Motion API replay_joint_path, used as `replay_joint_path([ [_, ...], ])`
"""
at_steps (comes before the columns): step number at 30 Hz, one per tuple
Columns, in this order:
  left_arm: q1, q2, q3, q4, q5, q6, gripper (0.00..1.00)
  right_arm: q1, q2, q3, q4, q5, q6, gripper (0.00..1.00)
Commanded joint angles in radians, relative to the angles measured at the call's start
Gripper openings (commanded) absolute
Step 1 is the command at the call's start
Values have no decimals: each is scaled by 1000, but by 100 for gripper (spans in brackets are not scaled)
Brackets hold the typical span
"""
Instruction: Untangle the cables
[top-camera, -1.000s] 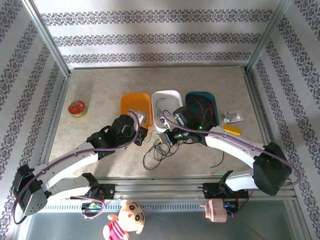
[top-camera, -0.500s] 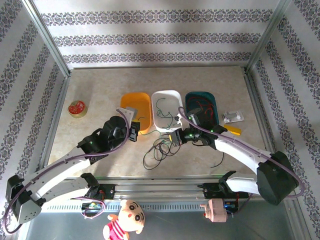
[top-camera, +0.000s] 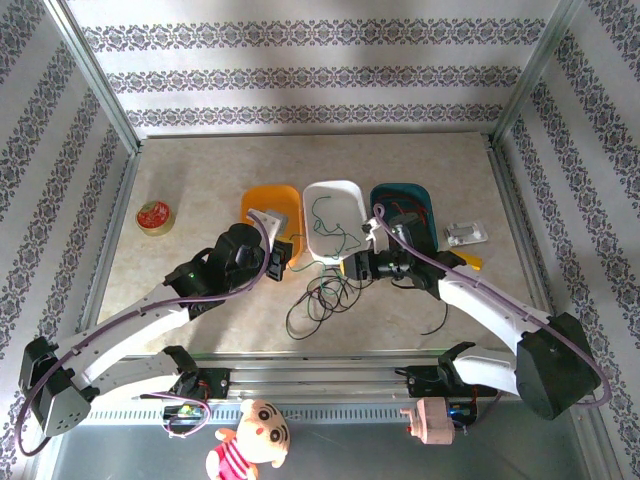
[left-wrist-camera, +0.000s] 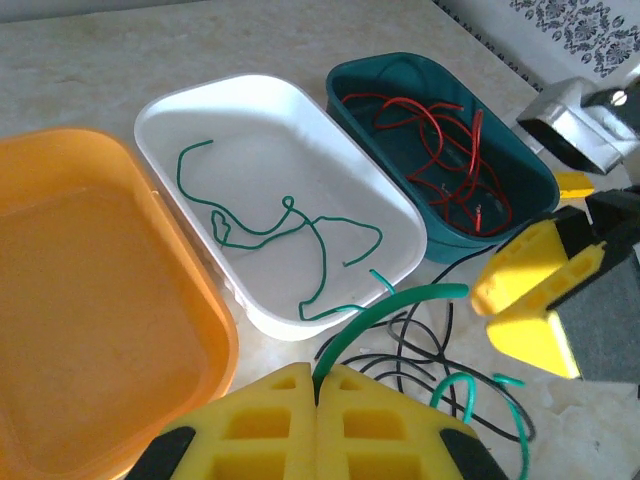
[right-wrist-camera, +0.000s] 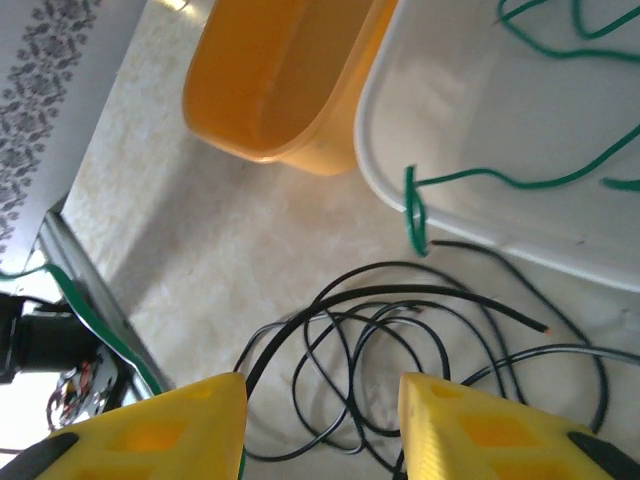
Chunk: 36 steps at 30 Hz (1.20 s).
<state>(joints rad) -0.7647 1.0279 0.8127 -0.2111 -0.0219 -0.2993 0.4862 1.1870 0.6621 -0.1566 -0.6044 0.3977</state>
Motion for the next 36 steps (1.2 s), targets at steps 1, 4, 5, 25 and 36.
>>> replay_joint_path([
  [1,-1,5,33,12,20,13,0,31,-19,-19,-3,-106,-12,44],
  [4,-1,6,33,12,11,12,0,83,-17,-11,-42,-109,-25,44],
  [5,-1,6,35,10,4,13,0,97,-11,-6,-62,-110,-27,44],
  [25,-1,12,33,-4,-35,38,0,164,-76,-30,-127,59,-20,46],
  [36,-1,6,27,7,-40,34,0,236,53,7,-139,58,-51,20],
])
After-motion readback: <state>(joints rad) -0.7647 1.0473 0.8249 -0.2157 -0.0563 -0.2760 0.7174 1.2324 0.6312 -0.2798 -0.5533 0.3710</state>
